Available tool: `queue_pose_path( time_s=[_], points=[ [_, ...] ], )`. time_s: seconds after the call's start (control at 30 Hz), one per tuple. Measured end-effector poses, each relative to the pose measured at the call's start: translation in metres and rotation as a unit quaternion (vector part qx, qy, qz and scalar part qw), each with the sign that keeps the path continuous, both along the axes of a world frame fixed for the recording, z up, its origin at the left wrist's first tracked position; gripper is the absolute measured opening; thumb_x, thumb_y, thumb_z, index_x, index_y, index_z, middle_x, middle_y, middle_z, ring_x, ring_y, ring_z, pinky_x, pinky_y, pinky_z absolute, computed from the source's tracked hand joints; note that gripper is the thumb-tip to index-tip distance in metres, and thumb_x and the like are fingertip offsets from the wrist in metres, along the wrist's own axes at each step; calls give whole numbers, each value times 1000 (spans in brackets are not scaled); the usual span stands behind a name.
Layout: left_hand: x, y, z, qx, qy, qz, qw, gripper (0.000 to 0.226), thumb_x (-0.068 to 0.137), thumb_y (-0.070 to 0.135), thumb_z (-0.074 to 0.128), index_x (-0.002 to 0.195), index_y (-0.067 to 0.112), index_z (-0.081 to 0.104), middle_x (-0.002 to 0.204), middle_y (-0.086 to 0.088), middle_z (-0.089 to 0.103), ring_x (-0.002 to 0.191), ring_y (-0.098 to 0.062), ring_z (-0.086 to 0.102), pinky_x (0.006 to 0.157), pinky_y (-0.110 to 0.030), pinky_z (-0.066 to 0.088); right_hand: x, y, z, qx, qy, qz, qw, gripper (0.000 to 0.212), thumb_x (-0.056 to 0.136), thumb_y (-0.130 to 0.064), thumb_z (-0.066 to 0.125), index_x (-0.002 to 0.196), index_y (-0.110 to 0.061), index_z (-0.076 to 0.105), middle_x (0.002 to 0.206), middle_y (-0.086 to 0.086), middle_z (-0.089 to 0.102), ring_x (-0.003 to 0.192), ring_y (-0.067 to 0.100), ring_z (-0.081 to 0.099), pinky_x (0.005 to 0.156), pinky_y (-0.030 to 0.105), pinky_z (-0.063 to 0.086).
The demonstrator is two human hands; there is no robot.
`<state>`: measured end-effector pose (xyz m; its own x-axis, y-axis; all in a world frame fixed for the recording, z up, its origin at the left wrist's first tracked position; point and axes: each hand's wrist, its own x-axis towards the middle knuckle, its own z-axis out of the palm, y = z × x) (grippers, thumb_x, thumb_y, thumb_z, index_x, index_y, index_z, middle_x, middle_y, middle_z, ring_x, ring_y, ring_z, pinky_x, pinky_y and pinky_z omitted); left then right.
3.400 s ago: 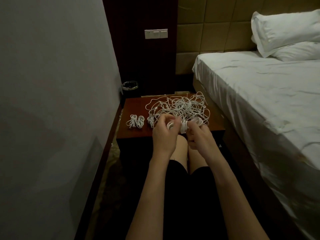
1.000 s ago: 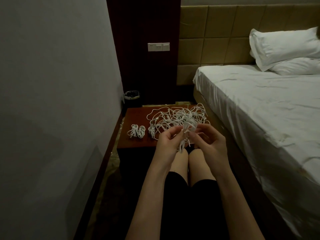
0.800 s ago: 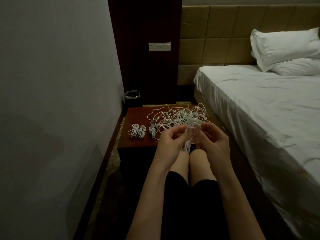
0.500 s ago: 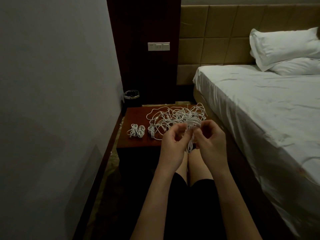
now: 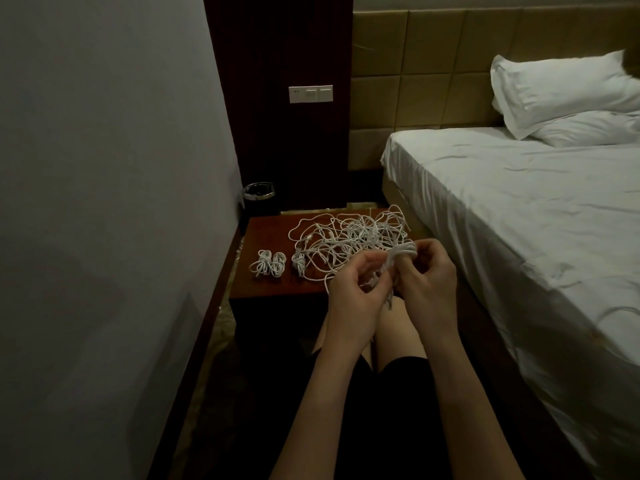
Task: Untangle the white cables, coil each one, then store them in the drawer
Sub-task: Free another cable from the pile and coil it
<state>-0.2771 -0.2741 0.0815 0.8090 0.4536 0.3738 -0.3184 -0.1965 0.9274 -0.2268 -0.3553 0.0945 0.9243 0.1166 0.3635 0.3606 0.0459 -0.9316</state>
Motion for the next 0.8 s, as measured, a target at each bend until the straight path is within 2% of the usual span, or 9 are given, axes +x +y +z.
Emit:
queue_pose_path(
  time_s=[0.1,0.17,0.23,0.3,0.37,0.43,0.57,0.67,0.8],
  points=[
    [-1,2,3,5,13,-17,1000,15,93,14,63,107,17,68,100,1,71,94,-11,67,79,-28,56,2,-1,-1,13,45,18,999,2,90,-10,59,92,-9,57,89,18,63,71,22,60,66,41,55],
    [-1,5,6,8,23,-32,999,17,93,14,62,108,19,68,100,4,71,95,-9,67,83,-28,56,3,-3,-1,10,52,35,998,1,92,-10,58,93,-9,57,89,16,63,69,15,59,63,33,54],
    [-3,8,11,0,25,-49,998,19,94,12,61,104,27,68,91,12,71,90,-4,67,79,-23,55,3,-6,0,15,48,76,996,2,94,-11,56,95,-10,57,89,12,62,69,11,60,60,26,53],
    [-5,12,15,-20,27,-69,997,21,94,12,61,101,31,67,87,15,70,87,-3,67,75,-19,53,4,-9,1,19,40,113,993,10,95,-14,56,101,-6,57,91,17,62,72,17,60,63,31,52],
    [-5,15,15,-32,30,-77,996,20,94,13,61,106,27,68,94,10,71,93,-9,68,77,-20,53,5,-11,2,16,35,134,990,16,96,-16,55,104,-3,57,96,22,63,77,26,59,70,44,50],
    [-6,17,14,-38,33,-81,995,24,95,14,59,117,19,67,103,2,72,100,-14,67,82,-21,54,5,-12,2,11,31,141,989,18,96,-19,55,106,-4,58,94,18,65,77,25,60,70,45,49],
    [-5,17,11,-31,63,-98,993,34,99,14,53,132,13,57,122,-3,66,110,-9,63,85,-16,51,8,-13,-1,-17,20,153,988,15,95,-23,54,102,-12,60,84,5,66,68,16,60,61,32,49],
    [-1,20,8,-31,88,-116,989,37,102,15,44,138,15,52,130,-4,61,116,-11,59,92,-20,50,7,-8,-5,-38,8,171,984,13,95,-24,54,97,-12,60,72,-2,60,57,5,54,51,17,45],
    [1,19,5,-152,62,-93,982,44,94,15,58,137,24,51,132,1,59,120,-13,57,100,-35,49,4,1,-6,9,26,142,989,11,93,-25,57,98,-16,62,76,-2,63,56,2,55,49,14,44]
  ],
)
